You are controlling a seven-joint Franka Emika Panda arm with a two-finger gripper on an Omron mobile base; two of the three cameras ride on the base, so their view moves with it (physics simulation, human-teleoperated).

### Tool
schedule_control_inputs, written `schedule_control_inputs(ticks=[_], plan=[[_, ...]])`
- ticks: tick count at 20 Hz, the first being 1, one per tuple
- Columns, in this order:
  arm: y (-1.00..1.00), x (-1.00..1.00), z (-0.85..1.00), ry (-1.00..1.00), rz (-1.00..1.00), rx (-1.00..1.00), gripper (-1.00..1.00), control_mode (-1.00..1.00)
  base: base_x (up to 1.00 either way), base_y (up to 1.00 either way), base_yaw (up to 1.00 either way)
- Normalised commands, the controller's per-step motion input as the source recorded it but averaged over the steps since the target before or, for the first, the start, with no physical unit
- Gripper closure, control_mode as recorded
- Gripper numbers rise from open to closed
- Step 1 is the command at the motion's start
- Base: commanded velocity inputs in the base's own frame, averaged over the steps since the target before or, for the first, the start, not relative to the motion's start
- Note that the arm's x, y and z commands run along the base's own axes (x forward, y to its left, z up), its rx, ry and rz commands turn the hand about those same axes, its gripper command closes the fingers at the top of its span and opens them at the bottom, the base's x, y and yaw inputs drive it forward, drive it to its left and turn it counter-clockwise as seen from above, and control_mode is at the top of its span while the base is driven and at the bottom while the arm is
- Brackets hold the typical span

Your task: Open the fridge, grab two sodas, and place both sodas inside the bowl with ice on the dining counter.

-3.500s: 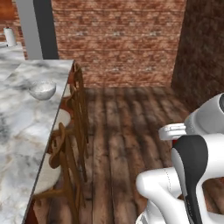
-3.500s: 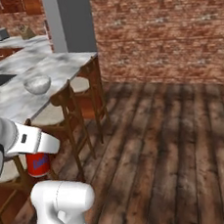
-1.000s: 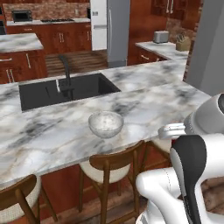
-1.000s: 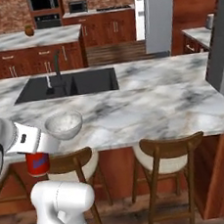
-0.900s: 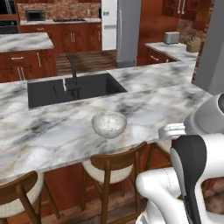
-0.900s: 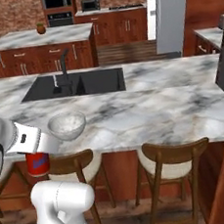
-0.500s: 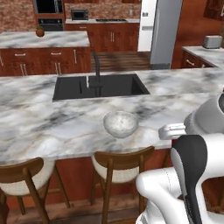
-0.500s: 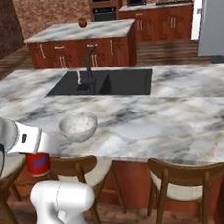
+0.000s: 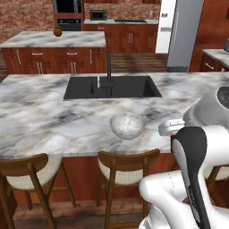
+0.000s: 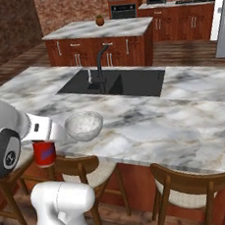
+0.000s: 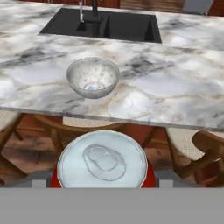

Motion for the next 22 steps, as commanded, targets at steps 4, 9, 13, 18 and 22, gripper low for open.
schedule_control_inputs(ticks=[4, 9, 13, 18, 22], plan=[[0.00, 1.00, -0.05, 0.06, 0.11, 0.00, 1.00, -1.00, 0.00, 0.00, 0.00], [0.00, 1.00, -0.16, 0.18, 0.09, 0.00, 1.00, -1.00, 0.00, 0.00, 0.00], [0.03, 1.00, -0.21, 0.24, 0.09, 0.00, 1.00, -1.00, 0.00, 0.00, 0.00], [0.07, 1.00, -0.16, 0.27, 0.07, 0.00, 1.00, -1.00, 0.00, 0.00, 0.00], [0.21, 0.88, -0.15, 0.19, 0.01, -0.05, 1.00, -1.00, 0.00, 0.00, 0.00]])
